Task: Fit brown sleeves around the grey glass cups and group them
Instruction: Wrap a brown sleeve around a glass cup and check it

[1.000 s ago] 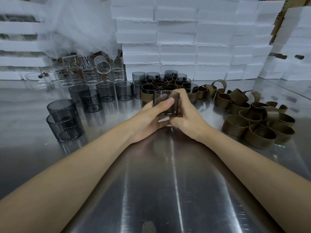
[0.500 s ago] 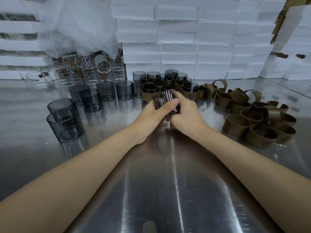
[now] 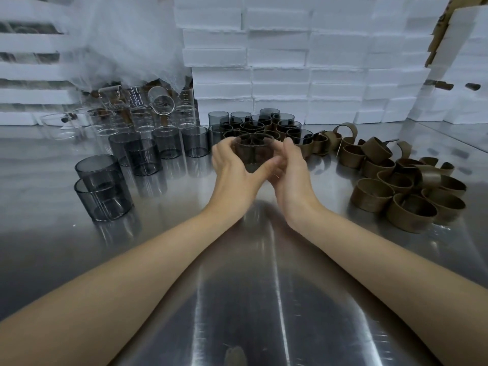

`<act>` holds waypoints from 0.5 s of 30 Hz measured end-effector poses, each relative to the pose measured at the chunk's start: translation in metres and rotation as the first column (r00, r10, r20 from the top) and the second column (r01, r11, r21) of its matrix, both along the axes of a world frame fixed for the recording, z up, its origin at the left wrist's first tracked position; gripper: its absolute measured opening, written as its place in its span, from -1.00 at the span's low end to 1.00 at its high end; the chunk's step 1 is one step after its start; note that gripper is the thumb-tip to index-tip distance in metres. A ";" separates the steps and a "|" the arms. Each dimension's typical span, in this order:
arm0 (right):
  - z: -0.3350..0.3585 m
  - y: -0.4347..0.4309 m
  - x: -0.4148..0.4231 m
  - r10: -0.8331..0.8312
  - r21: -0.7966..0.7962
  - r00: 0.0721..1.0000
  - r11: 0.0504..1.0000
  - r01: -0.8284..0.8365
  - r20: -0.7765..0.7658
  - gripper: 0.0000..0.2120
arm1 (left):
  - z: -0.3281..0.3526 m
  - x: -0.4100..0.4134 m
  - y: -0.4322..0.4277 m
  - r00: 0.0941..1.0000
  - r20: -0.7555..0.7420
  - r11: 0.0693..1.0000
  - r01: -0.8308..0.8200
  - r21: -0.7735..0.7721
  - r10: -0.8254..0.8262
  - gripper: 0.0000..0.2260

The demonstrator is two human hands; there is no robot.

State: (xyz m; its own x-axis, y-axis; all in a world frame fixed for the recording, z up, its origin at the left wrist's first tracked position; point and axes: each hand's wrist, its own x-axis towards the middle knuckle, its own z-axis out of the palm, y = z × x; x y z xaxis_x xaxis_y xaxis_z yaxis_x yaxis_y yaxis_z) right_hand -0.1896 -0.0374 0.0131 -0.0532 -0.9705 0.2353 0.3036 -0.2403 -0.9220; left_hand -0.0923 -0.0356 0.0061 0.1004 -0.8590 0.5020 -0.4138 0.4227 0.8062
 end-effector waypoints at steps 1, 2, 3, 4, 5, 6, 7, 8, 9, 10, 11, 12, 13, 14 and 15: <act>0.000 0.000 0.000 -0.018 0.009 1.000 1.000 0.018 0.000 -0.62 | -0.001 0.000 0.001 0.998 0.050 0.999 0.036 0.000 -0.036 -0.47; 0.000 0.001 -0.001 -0.050 0.027 0.999 0.998 0.050 -0.017 -0.63 | -0.001 -0.001 0.001 0.992 0.095 0.997 0.083 0.002 -0.083 -0.49; 0.000 0.001 -0.003 -0.084 0.047 0.996 0.995 0.085 -0.034 -0.62 | -0.002 -0.002 0.002 0.982 0.131 0.991 0.137 0.006 -0.137 -0.50; 0.002 0.001 -0.006 -0.110 0.065 0.993 0.992 0.112 -0.040 -0.57 | -0.003 -0.002 0.003 0.969 0.156 0.981 0.193 0.014 -0.193 -0.51; 0.004 0.000 -0.010 -0.115 0.088 0.993 0.989 0.118 -0.032 -0.51 | -0.003 -0.001 0.004 0.953 0.173 0.968 0.248 0.024 -0.249 -0.52; 0.006 -0.001 -0.015 -0.092 0.120 0.996 0.988 0.092 -0.010 -0.46 | -0.004 0.000 0.004 0.935 0.184 0.953 0.301 0.037 -0.303 -0.54; 0.009 -0.001 -0.019 -0.045 0.153 0.999 0.987 0.042 0.017 -0.42 | -0.003 0.000 0.004 0.917 0.188 0.936 0.349 0.050 -0.352 -0.56; 0.012 0.000 -0.022 0.012 0.181 0.999 0.983 -0.019 0.039 -0.41 | -0.003 0.001 0.004 0.902 0.184 0.920 0.387 0.062 -0.391 -0.56; 0.014 0.000 -0.025 0.065 0.201 0.997 0.977 -0.074 0.051 -0.40 | -0.003 0.002 0.003 0.894 0.169 0.910 0.409 0.073 -0.416 -0.56; 0.014 -0.001 -0.026 0.106 0.216 0.993 0.970 -0.114 0.050 -0.40 | -0.003 0.003 0.003 0.893 0.141 0.904 0.419 0.080 -0.426 -0.59; 0.014 -0.001 -0.026 0.134 0.226 0.990 0.964 -0.140 0.040 -0.39 | -0.002 0.003 0.003 0.895 0.101 0.900 0.427 0.084 -0.434 -0.64; 0.014 -0.002 -0.026 0.151 0.229 0.988 0.961 -0.153 0.029 -0.39 | -0.002 0.003 0.004 0.893 0.047 0.893 0.442 0.086 -0.447 -0.69; 0.015 -0.003 -0.025 0.156 0.225 0.988 0.962 -0.157 0.020 -0.40 | -0.001 0.003 0.004 0.886 -0.016 0.882 0.462 0.087 -0.463 -0.70; 0.015 -0.003 -0.023 0.153 0.215 0.988 0.965 -0.153 0.017 -0.41 | -0.001 0.003 0.003 0.877 -0.078 0.874 0.479 0.084 -0.473 -0.68; 0.015 -0.004 -0.022 0.148 0.202 0.989 0.968 -0.149 0.019 -0.42 | -0.001 0.003 0.002 0.872 -0.132 0.872 0.482 0.079 -0.470 -0.63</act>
